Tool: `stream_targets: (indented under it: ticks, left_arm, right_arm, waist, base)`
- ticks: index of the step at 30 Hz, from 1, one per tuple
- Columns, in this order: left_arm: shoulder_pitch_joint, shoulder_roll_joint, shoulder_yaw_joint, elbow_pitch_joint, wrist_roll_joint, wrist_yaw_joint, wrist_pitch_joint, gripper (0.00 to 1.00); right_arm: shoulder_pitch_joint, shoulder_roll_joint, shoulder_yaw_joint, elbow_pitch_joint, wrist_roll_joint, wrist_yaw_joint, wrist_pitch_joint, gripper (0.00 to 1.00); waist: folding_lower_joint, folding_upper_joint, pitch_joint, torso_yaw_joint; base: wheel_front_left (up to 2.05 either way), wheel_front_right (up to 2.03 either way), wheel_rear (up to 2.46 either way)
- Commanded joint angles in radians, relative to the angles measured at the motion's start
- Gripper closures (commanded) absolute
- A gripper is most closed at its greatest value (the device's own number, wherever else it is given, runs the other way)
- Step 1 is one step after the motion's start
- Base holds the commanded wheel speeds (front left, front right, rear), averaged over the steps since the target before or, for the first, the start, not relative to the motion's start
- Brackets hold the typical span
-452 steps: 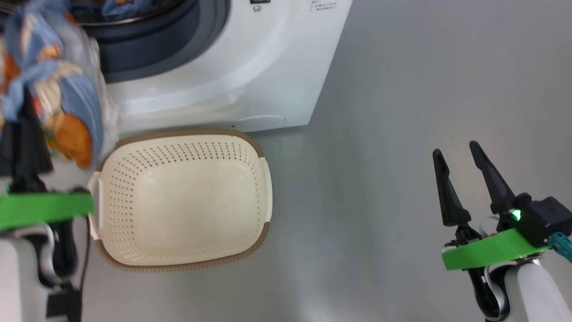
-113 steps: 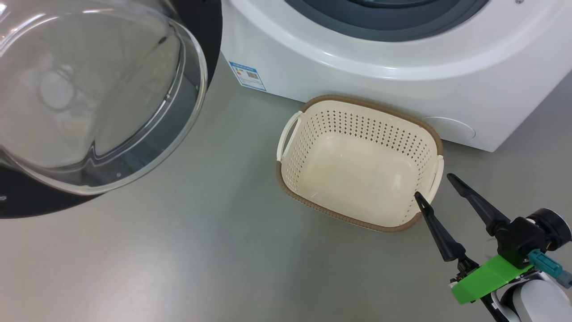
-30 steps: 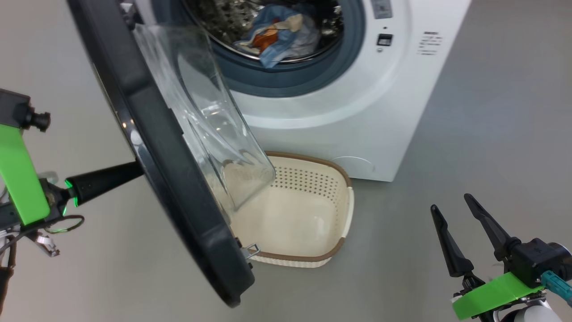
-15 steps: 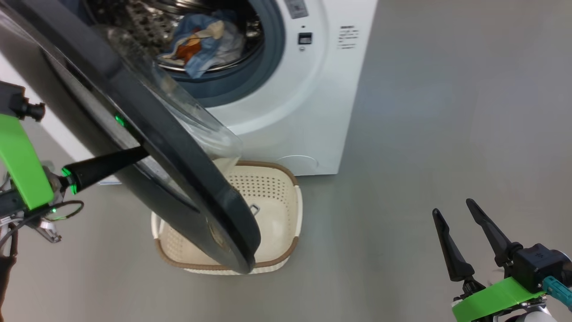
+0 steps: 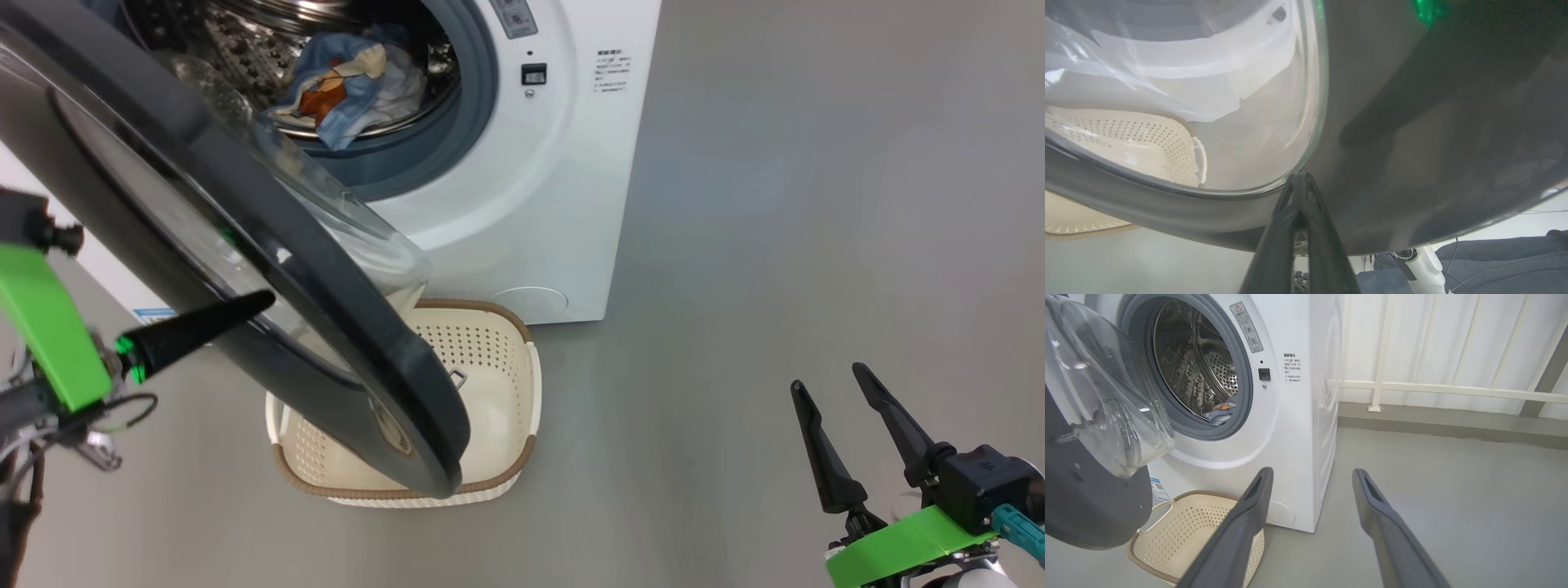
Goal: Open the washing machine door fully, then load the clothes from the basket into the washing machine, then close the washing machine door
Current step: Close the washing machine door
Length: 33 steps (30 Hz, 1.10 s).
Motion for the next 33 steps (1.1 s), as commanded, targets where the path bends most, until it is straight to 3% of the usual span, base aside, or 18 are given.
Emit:
stream_targets:
  ticks: [1,10,11,14,16,17,30,33]
  left_arm:
    - [0.021,0.059,0.059,-0.023,0.019,-0.007,-0.021,1.0]
    - [0.163,0.059,0.097,-0.028,0.024,-0.007,-0.104,1.0]
    - [0.179,0.06,0.098,-0.03,0.028,-0.007,-0.116,0.92]
    - [0.222,0.061,0.096,-0.034,0.046,-0.007,-0.159,0.52]
    - [0.251,0.058,0.091,-0.033,0.063,-0.007,-0.2,0.1]
    - [0.265,0.06,0.084,-0.033,0.073,-0.007,-0.218,0.0]
    - [0.391,0.028,0.042,0.048,0.075,-0.007,-0.526,0.0]
    - [0.418,0.029,0.017,0.072,0.086,-0.007,-0.641,0.0]
  right_arm:
    - [0.001,-0.011,0.019,-0.024,-0.021,0.001,-0.005,0.0]
    - [0.01,-0.015,0.018,-0.024,-0.019,0.001,-0.005,0.0]
    - [0.011,-0.016,0.018,-0.025,-0.019,0.001,-0.005,0.0]
    - [0.012,-0.019,0.015,-0.027,-0.019,0.001,-0.005,0.0]
    - [0.012,-0.02,0.015,-0.027,-0.018,0.001,-0.005,0.0]
    - [0.012,-0.02,0.014,-0.027,-0.018,0.001,-0.005,0.0]
    - [0.008,-0.025,0.011,-0.025,-0.017,0.001,-0.005,0.0]
    - [0.007,-0.028,0.012,-0.022,-0.016,0.001,-0.005,0.0]
  waist:
    - [0.0,0.0,-0.007,0.016]
    - [0.0,0.0,-0.02,0.037]
    - [0.0,0.0,-0.021,0.038]
    - [0.0,0.0,-0.021,0.041]
    - [0.0,0.0,-0.022,0.04]
    - [0.0,0.0,-0.021,0.039]
    - [0.0,0.0,-0.014,0.011]
    - [0.0,0.0,-0.016,-0.004]
  base:
    - [0.0,0.0,0.0]
    - [0.0,0.0,0.0]
    - [0.0,0.0,0.0]
    - [0.0,0.0,0.0]
    - [0.0,0.0,0.0]
    - [0.0,0.0,0.0]
    - [0.0,0.0,0.0]
    - [0.0,0.0,0.0]
